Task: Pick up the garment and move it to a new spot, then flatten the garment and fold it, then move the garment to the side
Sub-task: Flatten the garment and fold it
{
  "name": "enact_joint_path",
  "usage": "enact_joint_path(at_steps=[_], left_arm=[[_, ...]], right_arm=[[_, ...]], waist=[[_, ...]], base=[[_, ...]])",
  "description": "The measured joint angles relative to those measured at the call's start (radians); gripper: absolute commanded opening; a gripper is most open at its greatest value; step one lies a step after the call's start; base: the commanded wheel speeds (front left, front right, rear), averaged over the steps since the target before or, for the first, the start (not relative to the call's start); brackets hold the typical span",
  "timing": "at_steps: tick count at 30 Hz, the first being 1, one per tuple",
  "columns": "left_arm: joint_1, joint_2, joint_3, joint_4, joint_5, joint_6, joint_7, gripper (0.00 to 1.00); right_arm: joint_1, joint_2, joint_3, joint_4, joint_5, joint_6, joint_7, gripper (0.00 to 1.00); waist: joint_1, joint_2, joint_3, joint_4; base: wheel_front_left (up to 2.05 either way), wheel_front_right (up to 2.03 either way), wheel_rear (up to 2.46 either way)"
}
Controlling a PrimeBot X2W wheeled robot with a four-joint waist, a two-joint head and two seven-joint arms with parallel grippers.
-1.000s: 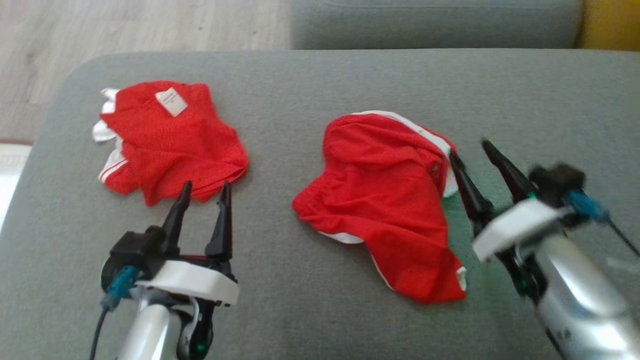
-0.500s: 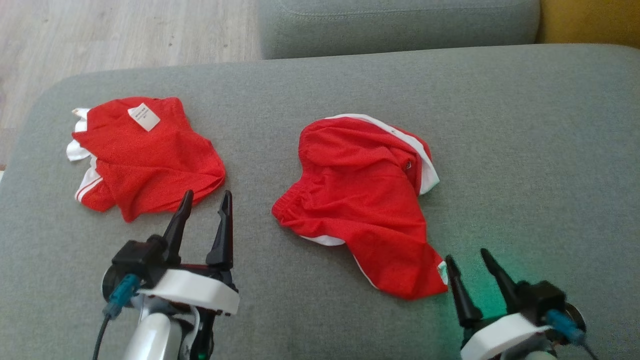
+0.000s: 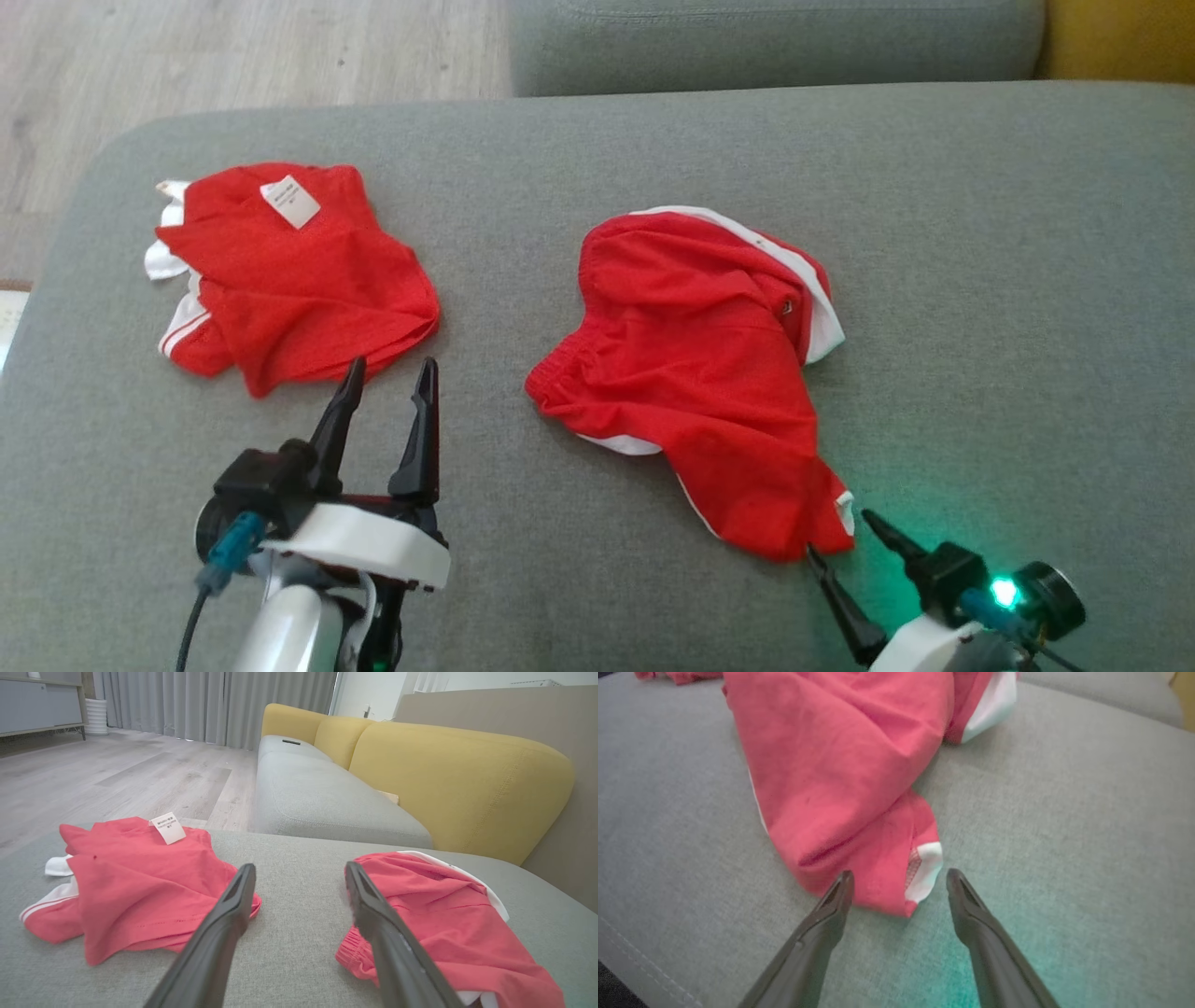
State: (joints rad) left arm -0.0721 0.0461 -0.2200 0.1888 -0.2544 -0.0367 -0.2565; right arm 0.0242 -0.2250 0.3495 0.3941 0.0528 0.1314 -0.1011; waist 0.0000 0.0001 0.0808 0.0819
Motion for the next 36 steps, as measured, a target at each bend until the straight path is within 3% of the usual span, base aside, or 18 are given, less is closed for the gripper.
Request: enact_joint_path(at_steps=[8, 9, 10, 15, 24, 34, 35, 36], left_arm=[[-0.016, 0.000, -0.013, 0.002, -0.004, 0.000, 0.000, 1.00], [-0.019, 0.000, -0.014, 0.004, -0.004, 0.000, 0.000, 1.00], [-0.021, 0.000, -0.015, 0.006, -0.004, 0.000, 0.000, 1.00], [-0.021, 0.000, -0.012, 0.007, -0.004, 0.001, 0.000, 1.00], [-0.020, 0.000, 0.000, 0.009, -0.001, -0.001, 0.000, 1.00], [-0.030, 0.000, -0.028, 0.027, 0.014, -0.009, 0.000, 1.00], [-0.035, 0.000, -0.030, 0.032, 0.014, -0.012, 0.000, 1.00], [-0.039, 0.001, -0.034, 0.036, 0.016, -0.017, 0.000, 1.00]], right_arm=[[-0.062, -0.037, 0.081, 0.028, 0.055, 0.000, 0.051, 0.99], [-0.074, -0.041, 0.086, 0.038, 0.064, 0.000, 0.060, 0.19], [-0.082, -0.042, 0.089, 0.044, 0.072, 0.000, 0.067, 0.00], [-0.104, -0.039, 0.069, 0.064, 0.129, 0.000, 0.084, 0.00], [-0.126, -0.011, -0.173, 0.042, 0.328, 0.000, 0.113, 0.00], [-0.139, -0.016, -0.337, 0.051, 0.305, 0.000, 0.197, 0.00], [-0.139, -0.010, -0.349, 0.053, 0.295, 0.000, 0.204, 0.05], [-0.139, -0.003, -0.358, 0.052, 0.285, 0.000, 0.204, 1.00]], waist=[[0.0000, 0.0000, 0.024, 0.016], [0.0000, 0.0000, 0.025, 0.018], [0.0000, 0.0000, 0.026, 0.020], [0.0000, 0.0000, 0.028, 0.022], [0.0000, 0.0000, 0.020, -0.006], [0.0000, 0.0000, 0.029, -0.025], [0.0000, 0.0000, 0.029, -0.027], [0.0000, 0.0000, 0.030, -0.029]], base=[[0.00, 0.00, 0.00], [0.00, 0.00, 0.00], [0.00, 0.00, 0.00], [0.00, 0.00, 0.00], [0.00, 0.00, 0.00], [0.00, 0.00, 0.00], [0.00, 0.00, 0.00], [0.00, 0.00, 0.00]])
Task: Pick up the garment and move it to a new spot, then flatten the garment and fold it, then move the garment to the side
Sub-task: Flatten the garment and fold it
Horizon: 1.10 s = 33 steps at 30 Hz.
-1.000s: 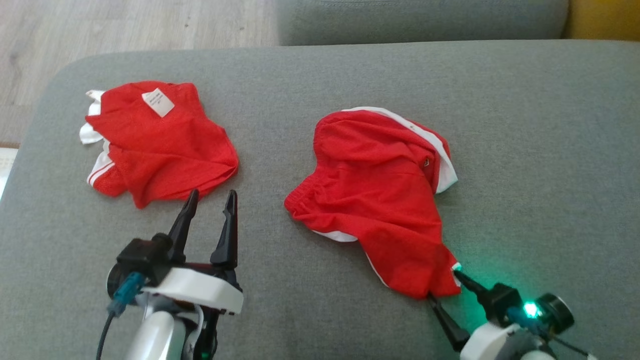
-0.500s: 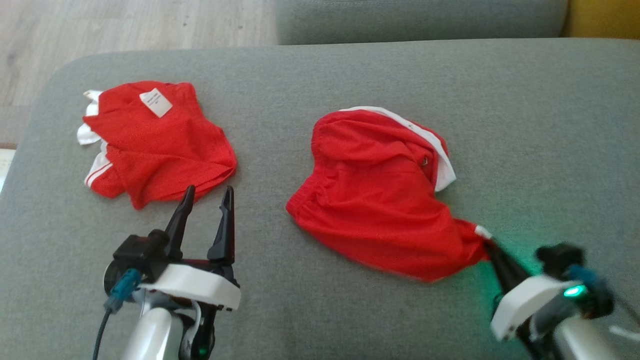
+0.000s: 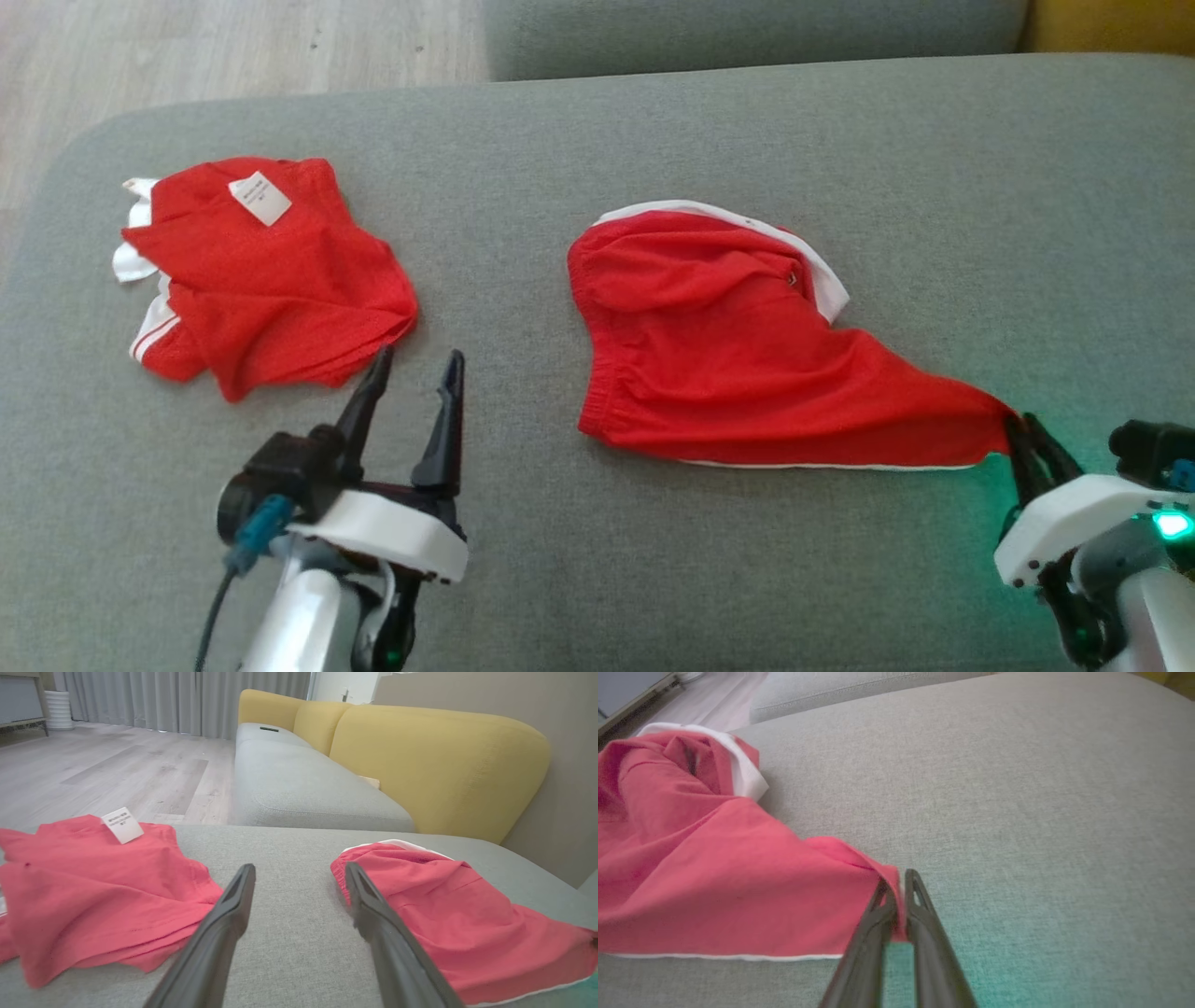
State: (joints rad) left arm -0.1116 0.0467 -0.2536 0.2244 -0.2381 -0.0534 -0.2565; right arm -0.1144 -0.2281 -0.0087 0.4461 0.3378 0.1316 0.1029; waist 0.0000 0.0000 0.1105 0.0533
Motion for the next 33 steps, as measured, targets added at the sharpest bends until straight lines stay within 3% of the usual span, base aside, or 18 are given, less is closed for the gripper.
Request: enact_joint_path(at_steps=[9, 15, 21, 33], left_arm=[[-0.001, 0.000, -0.044, 0.037, 0.019, -0.027, 0.000, 1.00], [-0.001, 0.011, -0.146, 0.146, 0.068, -0.070, 0.000, 1.00], [-0.057, 0.041, -0.223, 0.297, 0.112, -0.071, 0.000, 1.00], [-0.196, 0.027, -0.257, 0.442, 0.142, -0.071, 0.001, 1.00]], right_arm=[[0.008, 0.086, -0.058, -0.110, -0.043, 0.000, -0.080, 1.00], [0.064, 0.135, -0.086, -0.191, -0.052, 0.000, -0.163, 1.00], [0.063, 0.151, -0.082, -0.221, -0.058, 0.000, -0.179, 1.00], [0.037, 0.151, -0.070, -0.254, -0.058, 0.000, -0.176, 1.00]], waist=[[0.0000, 0.0000, -0.006, -0.029], [0.0000, 0.0000, -0.001, -0.048], [0.0000, 0.0000, 0.012, -0.078], [0.0000, 0.0000, 0.063, -0.133]], base=[[0.00, 0.00, 0.00], [0.00, 0.00, 0.00], [0.00, 0.00, 0.00], [0.00, 0.00, 0.00]])
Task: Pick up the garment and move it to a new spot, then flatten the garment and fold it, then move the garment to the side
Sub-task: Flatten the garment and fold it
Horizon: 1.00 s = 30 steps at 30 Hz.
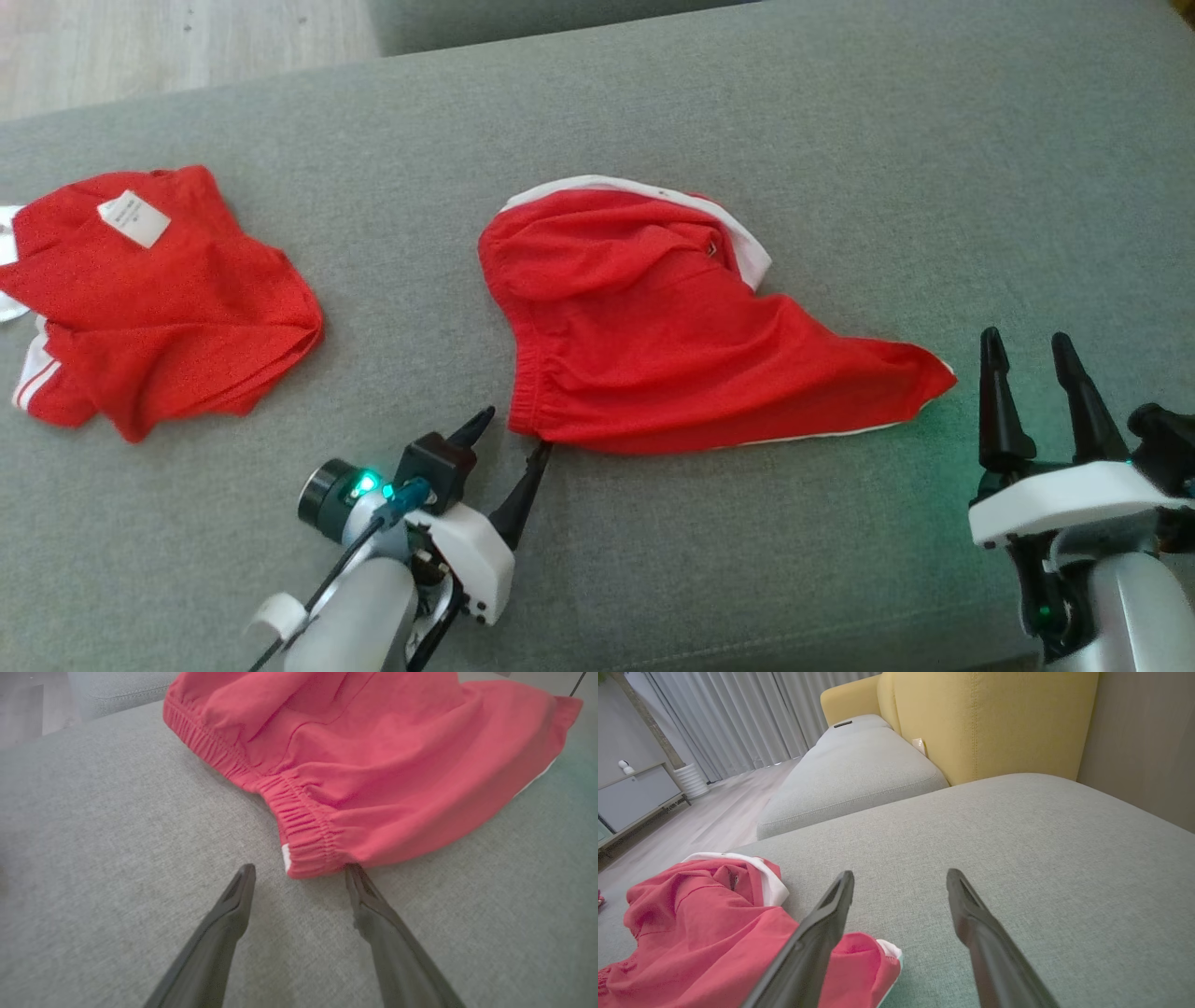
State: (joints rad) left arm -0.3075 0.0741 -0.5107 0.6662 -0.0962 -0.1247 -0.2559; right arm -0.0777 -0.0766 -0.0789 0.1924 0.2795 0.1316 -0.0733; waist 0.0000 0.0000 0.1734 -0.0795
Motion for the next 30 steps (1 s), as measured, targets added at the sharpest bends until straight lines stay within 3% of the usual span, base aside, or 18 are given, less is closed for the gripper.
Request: enact_joint_path(at_steps=[7, 8, 9, 22, 30], left_arm=[[-0.011, -0.007, -0.005, 0.006, 0.005, 0.000, 0.000, 0.97], [-0.011, -0.007, -0.006, 0.006, 0.005, 0.000, 0.000, 0.34], [-0.011, -0.007, -0.007, 0.003, 0.005, 0.000, 0.000, 0.00], [0.020, -0.006, 0.043, -0.157, -0.005, -0.005, 0.000, 0.00], [0.060, -0.005, 0.072, -0.184, -0.004, 0.006, 0.000, 0.00]], right_arm=[[0.000, 0.000, -0.002, 0.000, 0.000, 0.000, 0.000, 1.00], [0.000, 0.000, -0.001, 0.001, 0.000, 0.000, 0.000, 1.00], [0.000, 0.000, -0.001, 0.002, 0.000, 0.000, 0.002, 1.00], [0.009, -0.002, 0.016, 0.111, -0.075, 0.000, 0.084, 1.00], [0.063, -0.036, 0.136, 0.135, -0.066, 0.000, 0.137, 1.00]], waist=[[0.0000, 0.0000, 0.010, -0.001], [0.0000, 0.0000, 0.010, 0.000], [0.0000, 0.0000, 0.010, 0.002], [0.0000, 0.0000, -0.022, 0.043], [0.0000, 0.0000, -0.040, 0.067]], base=[[0.00, 0.00, 0.00], [0.00, 0.00, 0.00], [0.00, 0.00, 0.00], [0.00, 0.00, 0.00], [0.00, 0.00, 0.00]])
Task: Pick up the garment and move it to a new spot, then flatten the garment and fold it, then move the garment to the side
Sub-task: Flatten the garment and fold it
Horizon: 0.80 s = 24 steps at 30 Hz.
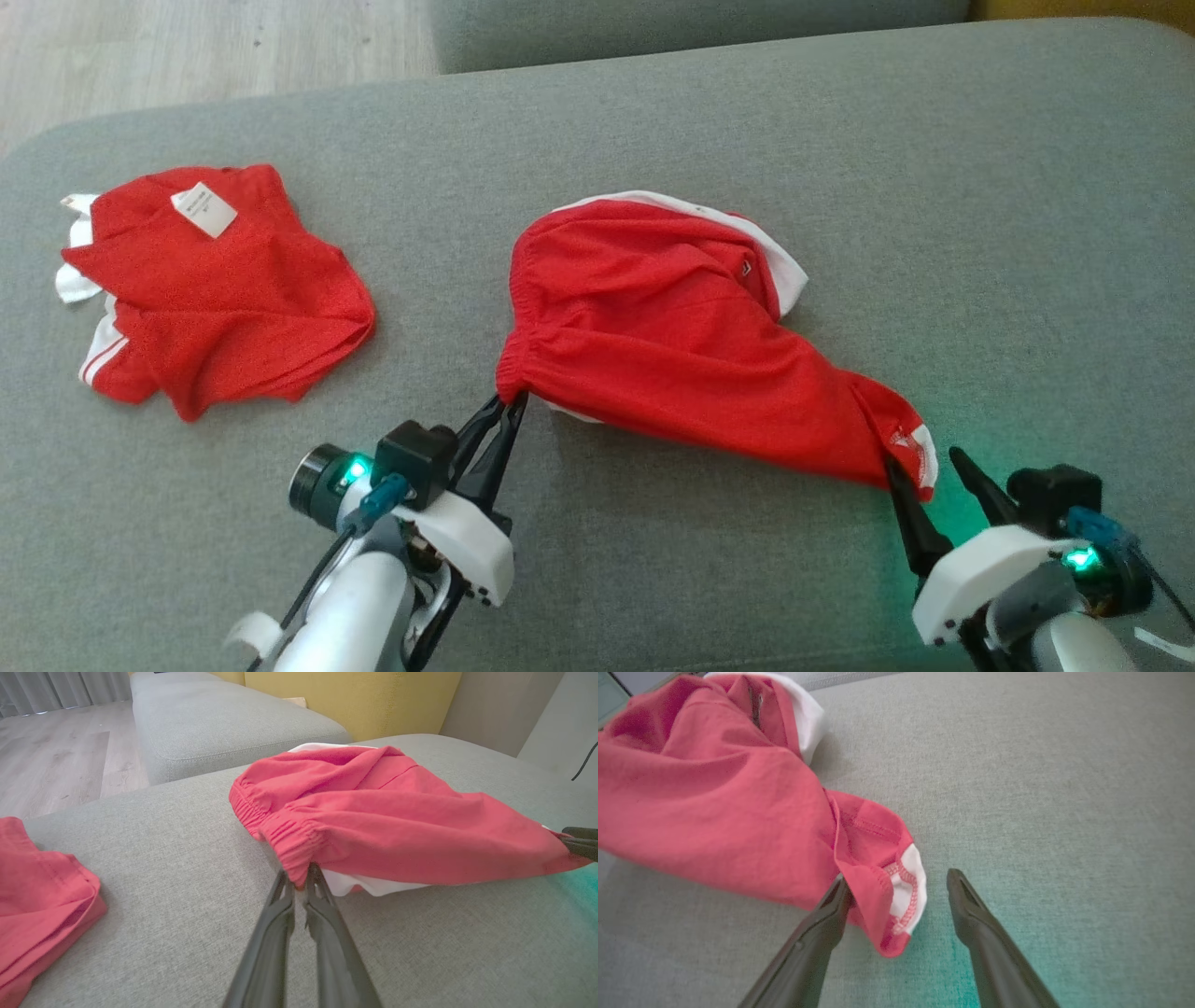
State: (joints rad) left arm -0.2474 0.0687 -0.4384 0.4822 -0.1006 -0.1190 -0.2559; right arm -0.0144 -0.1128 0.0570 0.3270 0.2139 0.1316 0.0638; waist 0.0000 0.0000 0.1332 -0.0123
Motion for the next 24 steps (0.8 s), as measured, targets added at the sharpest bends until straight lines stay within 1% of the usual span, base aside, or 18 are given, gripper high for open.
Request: enact_joint_path(at_steps=[6, 8, 12, 15, 16, 20, 24], left_arm=[[0.001, -0.004, 0.000, -0.002, 0.003, 0.000, 0.000, 0.00], [0.002, -0.004, 0.000, -0.002, 0.003, 0.000, 0.000, 0.00], [0.011, -0.006, 0.000, -0.001, 0.003, -0.001, 0.000, 0.00], [0.018, -0.007, 0.000, -0.001, 0.004, -0.001, 0.000, 0.00], [0.017, -0.007, 0.000, -0.001, 0.004, -0.001, 0.000, 0.00], [0.016, -0.008, -0.001, -0.001, 0.004, -0.002, 0.000, 0.00], [0.013, -0.009, -0.003, -0.001, 0.011, -0.004, 0.000, 0.00]], right_arm=[[0.010, -0.078, 0.074, -0.030, -0.012, 0.000, 0.026, 1.00], [0.012, -0.096, 0.091, -0.044, -0.010, 0.000, 0.027, 1.00], [0.033, -0.119, 0.140, -0.086, 0.032, 0.000, 0.034, 1.00], [0.042, -0.150, 0.156, -0.091, 0.028, 0.000, 0.051, 1.00], [0.044, -0.165, 0.154, -0.084, 0.005, 0.000, 0.058, 1.00], [0.030, -0.162, 0.145, -0.050, -0.024, 0.000, 0.058, 1.00], [-0.019, -0.161, 0.129, -0.002, -0.048, 0.000, 0.055, 1.00]], waist=[[0.0000, 0.0000, -0.011, 0.001], [0.0000, 0.0000, -0.014, 0.002], [0.0000, 0.0000, -0.017, 0.005], [0.0000, 0.0000, -0.015, 0.007], [0.0000, 0.0000, -0.012, 0.008], [0.0000, 0.0000, -0.001, 0.012], [0.0000, 0.0000, 0.015, 0.018]], base=[[0.00, 0.00, 0.00], [0.00, 0.00, 0.00], [0.00, 0.00, 0.00], [0.00, 0.00, 0.00], [0.00, 0.00, 0.00], [0.00, 0.00, 0.00], [0.00, 0.00, 0.00]])
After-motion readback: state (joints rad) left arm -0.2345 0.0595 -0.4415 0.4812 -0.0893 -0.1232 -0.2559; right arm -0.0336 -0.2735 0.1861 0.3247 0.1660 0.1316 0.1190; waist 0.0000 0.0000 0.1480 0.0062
